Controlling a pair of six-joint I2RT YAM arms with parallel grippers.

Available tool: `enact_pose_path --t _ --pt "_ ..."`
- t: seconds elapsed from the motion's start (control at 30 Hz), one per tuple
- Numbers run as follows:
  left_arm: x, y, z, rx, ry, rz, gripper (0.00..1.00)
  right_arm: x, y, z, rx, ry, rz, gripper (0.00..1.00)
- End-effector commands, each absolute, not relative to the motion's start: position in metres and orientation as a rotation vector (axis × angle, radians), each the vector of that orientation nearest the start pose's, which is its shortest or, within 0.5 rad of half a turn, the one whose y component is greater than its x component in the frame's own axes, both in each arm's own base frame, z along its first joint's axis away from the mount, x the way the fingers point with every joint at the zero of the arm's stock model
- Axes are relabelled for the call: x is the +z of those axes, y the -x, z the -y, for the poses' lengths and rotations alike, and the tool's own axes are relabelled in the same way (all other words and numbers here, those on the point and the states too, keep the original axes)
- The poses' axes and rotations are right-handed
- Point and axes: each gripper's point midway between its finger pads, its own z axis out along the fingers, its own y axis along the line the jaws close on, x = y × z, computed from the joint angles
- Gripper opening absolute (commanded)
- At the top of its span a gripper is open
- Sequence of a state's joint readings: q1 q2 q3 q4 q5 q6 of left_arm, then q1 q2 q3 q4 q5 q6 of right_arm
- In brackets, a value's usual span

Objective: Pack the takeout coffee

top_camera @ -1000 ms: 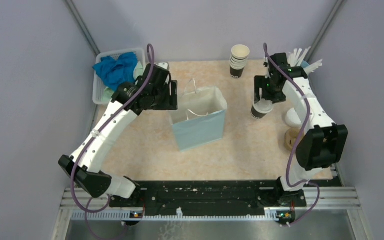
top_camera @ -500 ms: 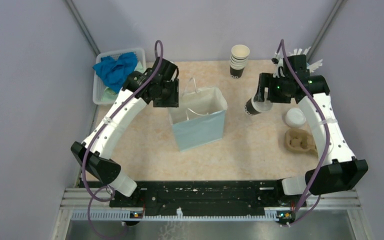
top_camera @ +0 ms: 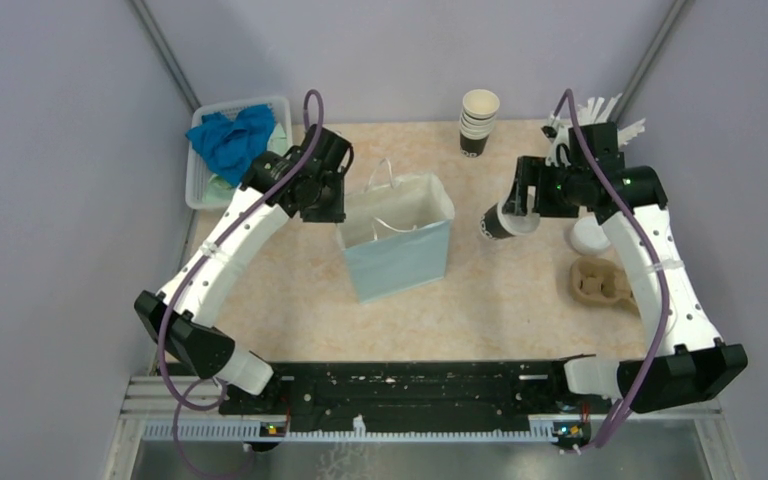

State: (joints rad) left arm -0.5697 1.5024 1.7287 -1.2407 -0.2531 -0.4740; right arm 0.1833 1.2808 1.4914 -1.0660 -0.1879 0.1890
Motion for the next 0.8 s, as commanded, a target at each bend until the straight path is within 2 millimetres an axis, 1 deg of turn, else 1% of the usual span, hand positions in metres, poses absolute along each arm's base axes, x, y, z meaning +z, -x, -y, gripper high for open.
enact_pose_path --t 0.0,0.07,0.17,0.23,0.3,0.47,0.5,0.53,0.57,0.6,0.67,0.7,0.77 --pt "0.27 -0.304 0.16 -0.122 -0.009 -2.453 0.33 0.299 -0.285 -0.101 0.436 0.081 -2.351 0.73" --pt "0.271 -0.31 0.161 -0.113 -0.018 -2.442 0.23 0.308 -0.286 -0.102 0.447 0.08 -2.332 0.73" --pt "0.278 -0.322 0.164 -0.105 -0.048 -2.397 0.06 0.323 -0.289 -0.109 0.492 0.093 -2.293 0.73" --pt "0.286 -0.333 0.165 -0.091 -0.064 -2.353 0.0 0.334 -0.29 -0.116 0.533 0.119 -2.263 0.73" --pt "0.296 -0.345 0.166 -0.071 -0.084 -2.3 0.0 0.34 -0.291 -0.123 0.553 0.144 -2.25 0.72" --pt "0.326 -0.381 0.181 -0.103 -0.132 -2.143 0.0 0.353 -0.294 -0.136 0.558 0.187 -2.23 0.72" --pt "0.337 -0.391 0.185 -0.118 -0.128 -2.086 0.0 0.357 -0.295 -0.138 0.562 0.192 -2.225 0.72" --pt "0.34 -0.395 0.186 -0.117 -0.136 -2.06 0.0 0.36 -0.295 -0.139 0.562 0.198 -2.222 0.72" --pt "0.348 -0.402 0.188 -0.125 -0.137 -2.01 0.0 0.363 -0.296 -0.141 0.563 0.206 -2.217 0.72" --pt "0.36 -0.41 0.192 -0.145 -0.124 -1.94 0.0 0.367 -0.296 -0.142 0.563 0.213 -2.21 0.71" --pt "0.374 -0.417 0.194 -0.171 -0.113 -1.839 0.0 0.375 -0.297 -0.143 0.56 0.235 -2.198 0.71" --pt "0.372 -0.419 0.194 -0.179 -0.111 -1.81 0.0 0.38 -0.298 -0.144 0.558 0.25 -2.191 0.71" --pt "0.38 -0.419 0.193 -0.207 -0.098 -1.738 0.0 0.384 -0.298 -0.146 0.547 0.277 -2.18 0.71"
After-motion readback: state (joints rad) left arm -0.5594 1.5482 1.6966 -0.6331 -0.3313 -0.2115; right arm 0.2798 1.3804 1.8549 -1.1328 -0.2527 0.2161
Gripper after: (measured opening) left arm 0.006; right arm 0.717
